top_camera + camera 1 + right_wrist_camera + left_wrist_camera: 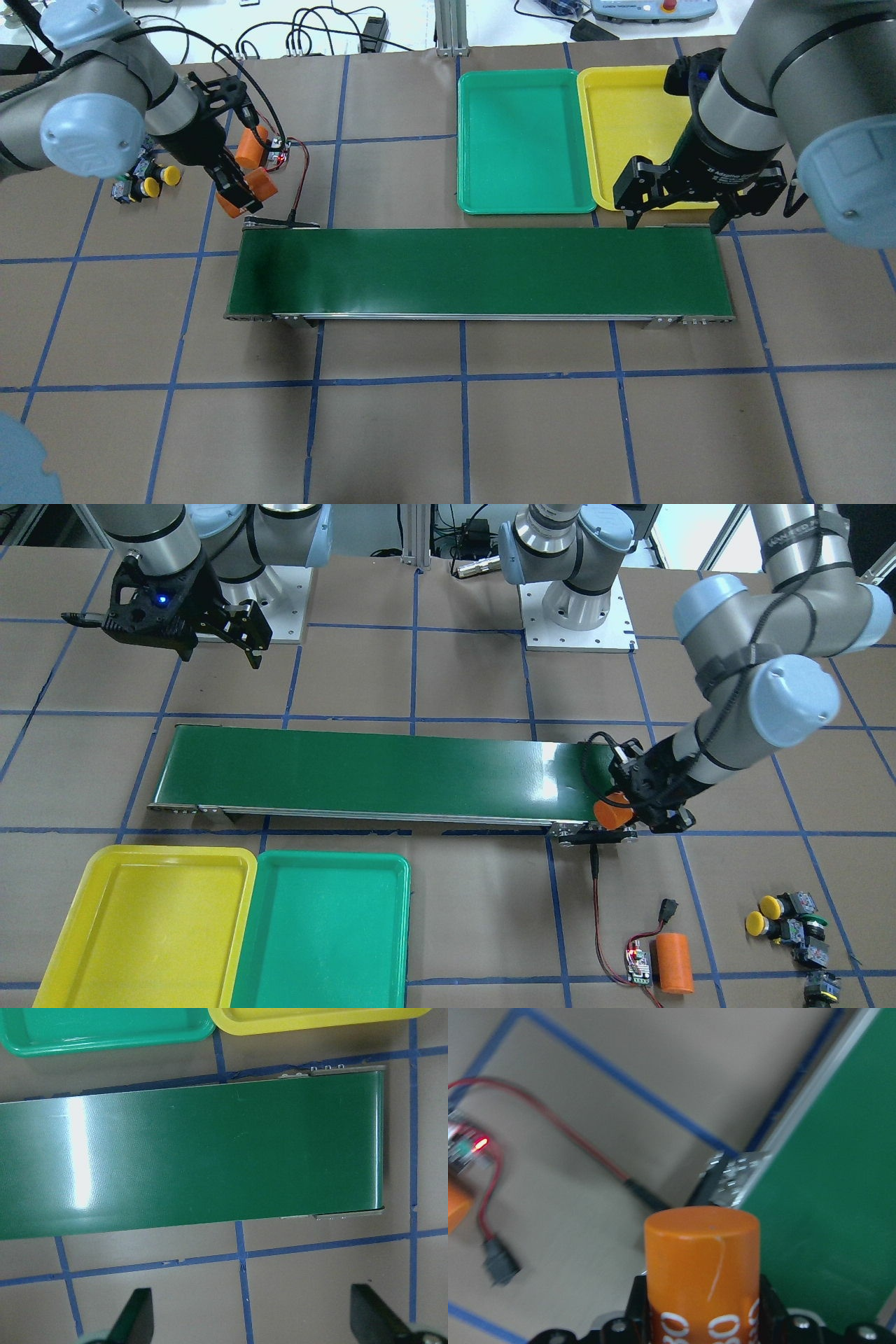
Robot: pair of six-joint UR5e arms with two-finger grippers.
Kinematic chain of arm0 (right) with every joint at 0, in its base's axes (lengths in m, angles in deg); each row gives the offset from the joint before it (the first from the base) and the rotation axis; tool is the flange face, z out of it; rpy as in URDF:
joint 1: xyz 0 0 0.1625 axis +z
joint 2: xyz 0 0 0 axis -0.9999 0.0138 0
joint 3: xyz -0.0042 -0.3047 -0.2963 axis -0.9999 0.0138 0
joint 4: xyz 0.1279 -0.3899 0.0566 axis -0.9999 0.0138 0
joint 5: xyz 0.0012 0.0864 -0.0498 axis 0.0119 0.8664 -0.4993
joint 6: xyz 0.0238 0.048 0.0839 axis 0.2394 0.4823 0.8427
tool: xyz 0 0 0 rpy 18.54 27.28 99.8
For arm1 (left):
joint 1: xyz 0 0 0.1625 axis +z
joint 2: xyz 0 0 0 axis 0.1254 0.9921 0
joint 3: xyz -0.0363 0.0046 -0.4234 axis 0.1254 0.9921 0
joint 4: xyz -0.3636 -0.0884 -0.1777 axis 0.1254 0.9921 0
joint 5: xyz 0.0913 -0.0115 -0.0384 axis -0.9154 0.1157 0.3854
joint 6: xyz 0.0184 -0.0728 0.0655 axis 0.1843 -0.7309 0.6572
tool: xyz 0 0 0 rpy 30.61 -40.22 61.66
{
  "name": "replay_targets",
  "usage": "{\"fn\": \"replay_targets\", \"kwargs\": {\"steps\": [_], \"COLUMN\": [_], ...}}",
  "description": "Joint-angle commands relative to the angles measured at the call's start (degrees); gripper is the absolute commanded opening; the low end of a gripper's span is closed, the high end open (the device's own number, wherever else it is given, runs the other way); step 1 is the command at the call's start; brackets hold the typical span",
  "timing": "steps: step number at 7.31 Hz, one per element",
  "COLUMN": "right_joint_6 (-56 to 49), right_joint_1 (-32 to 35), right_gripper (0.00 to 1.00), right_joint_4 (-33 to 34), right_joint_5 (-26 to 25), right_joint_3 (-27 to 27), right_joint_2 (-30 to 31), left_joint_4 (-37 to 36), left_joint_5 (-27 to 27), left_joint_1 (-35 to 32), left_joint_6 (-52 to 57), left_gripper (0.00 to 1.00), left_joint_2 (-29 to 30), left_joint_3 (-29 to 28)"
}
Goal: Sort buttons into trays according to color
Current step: 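Carry the cylinder onto the conveyor belt and release it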
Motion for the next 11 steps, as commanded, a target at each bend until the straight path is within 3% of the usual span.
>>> {"fn": "replay_targets", "kwargs": {"steps": [1, 4, 5, 6, 9, 10, 11], "right_joint_6": [0.1, 0.1, 0.1, 0.1, 0.1, 0.1, 0.1], "right_joint_1": [0.0, 0.1, 0.1, 0.1, 0.1, 0.1, 0.1], "right_gripper": [1.00, 1.00, 1.00, 1.00, 1.00, 1.00, 1.00], "right_joint_4": [-0.1, 0.1, 0.1, 0.1, 0.0, 0.1, -0.1], "right_joint_5": [0.2, 0.2, 0.3, 0.2, 0.2, 0.2, 0.1], "right_joint_3": [0.0, 0.0, 0.0, 0.0, 0.0, 0.0, -0.1], "right_joint_2": [0.2, -0.1, 0.0, 0.2, -0.3, -0.2, -0.4], "left_joint_4": [-8.1, -15.4, -15.5, -16.5, -15.3, -7.7, 0.6], "left_joint_5": [-3.2, -3.3, -3.2, -3.1, -2.6, -2.2, 1.4], "left_joint_1": [-3.8, -3.8, -3.7, -3.7, -3.2, 0.0, 4.0], "left_joint_6": [10.7, 10.6, 10.5, 10.5, 9.3, 9.2, 9.0], "left_gripper": [0.00, 0.07, 0.40, 0.99, 1.00, 1.00, 1.00], "left_joint_2": [-3.4, -5.6, -5.6, -5.1, -6.4, -6.2, -3.9], "left_joint_3": [8.3, 16.5, 16.6, 17.0, 12.5, 6.4, -2.1]}}
